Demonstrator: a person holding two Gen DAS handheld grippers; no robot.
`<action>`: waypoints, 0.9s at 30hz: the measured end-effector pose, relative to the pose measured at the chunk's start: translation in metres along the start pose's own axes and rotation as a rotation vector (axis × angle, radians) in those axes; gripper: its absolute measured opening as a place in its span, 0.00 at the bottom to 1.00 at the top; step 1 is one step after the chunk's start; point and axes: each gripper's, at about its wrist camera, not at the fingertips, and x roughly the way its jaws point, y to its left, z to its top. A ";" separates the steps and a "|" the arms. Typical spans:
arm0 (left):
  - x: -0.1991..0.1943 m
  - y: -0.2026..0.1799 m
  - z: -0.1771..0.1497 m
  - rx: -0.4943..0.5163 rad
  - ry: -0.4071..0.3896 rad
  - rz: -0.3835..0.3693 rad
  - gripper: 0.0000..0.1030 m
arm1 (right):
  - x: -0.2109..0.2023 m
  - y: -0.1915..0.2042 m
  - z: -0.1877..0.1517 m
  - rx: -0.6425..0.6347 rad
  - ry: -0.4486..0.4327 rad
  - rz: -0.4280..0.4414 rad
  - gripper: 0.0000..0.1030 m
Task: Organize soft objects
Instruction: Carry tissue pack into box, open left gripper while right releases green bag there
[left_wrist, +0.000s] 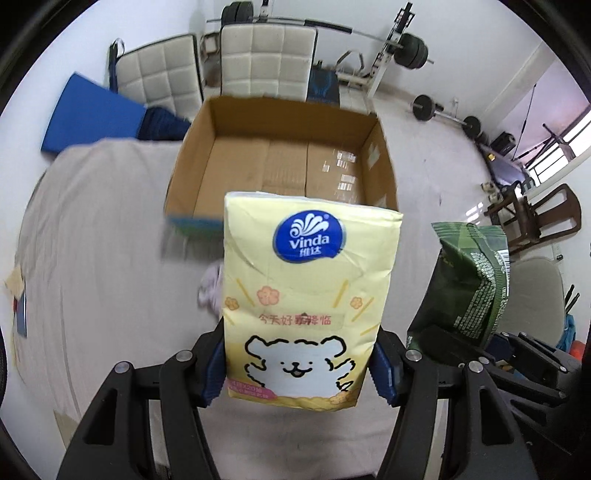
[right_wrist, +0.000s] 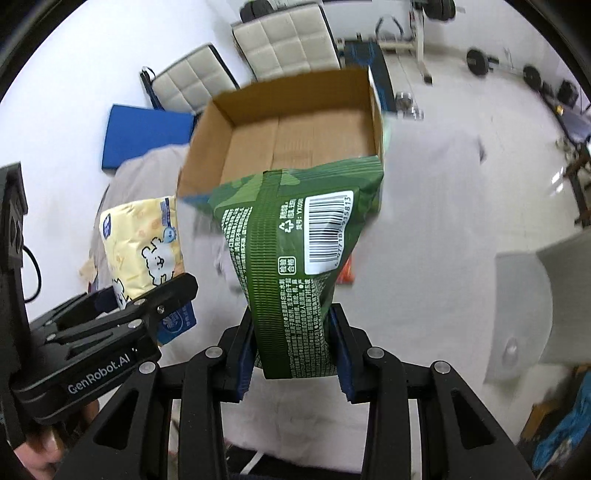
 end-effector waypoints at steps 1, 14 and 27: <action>0.005 0.000 0.010 0.004 -0.004 -0.003 0.59 | -0.006 -0.003 0.006 -0.002 -0.009 -0.001 0.38; 0.119 0.033 0.153 -0.017 0.126 -0.085 0.60 | 0.097 0.002 0.157 0.050 0.009 -0.077 0.38; 0.248 0.039 0.212 0.000 0.329 -0.165 0.60 | 0.247 -0.020 0.261 0.072 0.169 -0.129 0.38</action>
